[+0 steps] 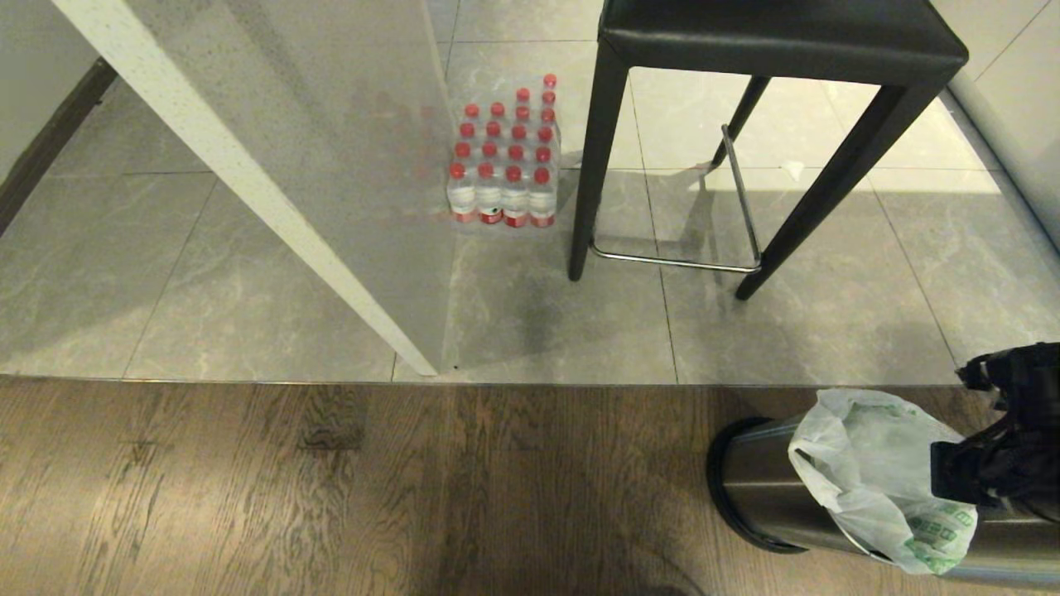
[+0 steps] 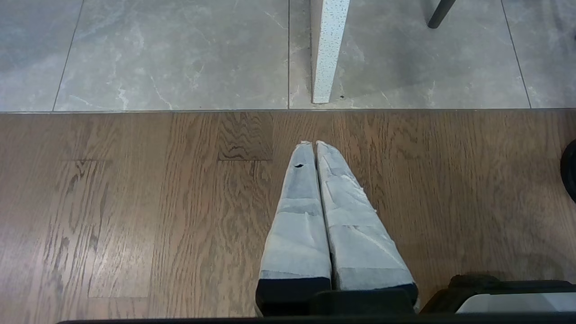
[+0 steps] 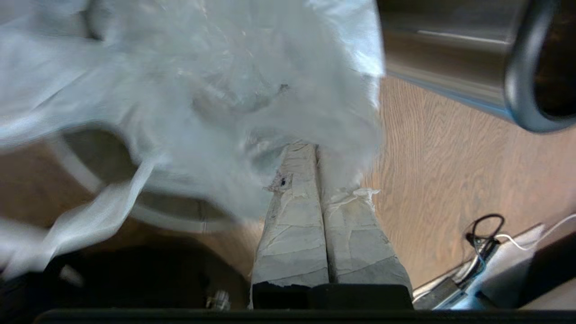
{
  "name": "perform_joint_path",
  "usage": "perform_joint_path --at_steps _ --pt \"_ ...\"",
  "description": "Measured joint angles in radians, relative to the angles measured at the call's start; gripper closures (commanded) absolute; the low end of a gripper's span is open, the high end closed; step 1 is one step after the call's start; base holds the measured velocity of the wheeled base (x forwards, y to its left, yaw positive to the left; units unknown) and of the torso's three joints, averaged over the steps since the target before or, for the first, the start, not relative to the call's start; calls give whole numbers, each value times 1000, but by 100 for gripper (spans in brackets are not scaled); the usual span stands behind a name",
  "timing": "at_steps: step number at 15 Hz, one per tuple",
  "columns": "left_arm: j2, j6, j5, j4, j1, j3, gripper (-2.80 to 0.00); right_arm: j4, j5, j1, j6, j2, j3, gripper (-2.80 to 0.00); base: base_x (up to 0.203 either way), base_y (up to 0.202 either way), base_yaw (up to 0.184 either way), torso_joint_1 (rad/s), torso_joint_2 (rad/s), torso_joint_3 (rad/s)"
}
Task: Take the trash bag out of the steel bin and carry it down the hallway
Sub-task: Pick up the trash bag
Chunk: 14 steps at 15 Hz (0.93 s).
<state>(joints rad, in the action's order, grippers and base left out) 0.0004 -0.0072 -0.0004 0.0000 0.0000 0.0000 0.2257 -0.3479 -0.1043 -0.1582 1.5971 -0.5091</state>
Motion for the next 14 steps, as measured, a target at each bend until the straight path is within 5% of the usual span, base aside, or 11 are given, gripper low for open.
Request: perform_joint_path --at_steps 6,12,13,14 --pt "0 0 0 0 0 0 0 138 -100 -7 23 298 -156 0 0 0 0 0 0 0" --pt "0 0 0 0 0 0 0 139 -116 -8 70 357 -175 0 0 0 0 0 0 0" --pt "0 0 0 0 0 0 0 132 -122 -8 74 349 -171 -280 0 0 0 0 0 0" --pt "0 0 0 0 0 0 0 125 -120 -8 76 337 -167 -280 0 0 0 0 0 0"
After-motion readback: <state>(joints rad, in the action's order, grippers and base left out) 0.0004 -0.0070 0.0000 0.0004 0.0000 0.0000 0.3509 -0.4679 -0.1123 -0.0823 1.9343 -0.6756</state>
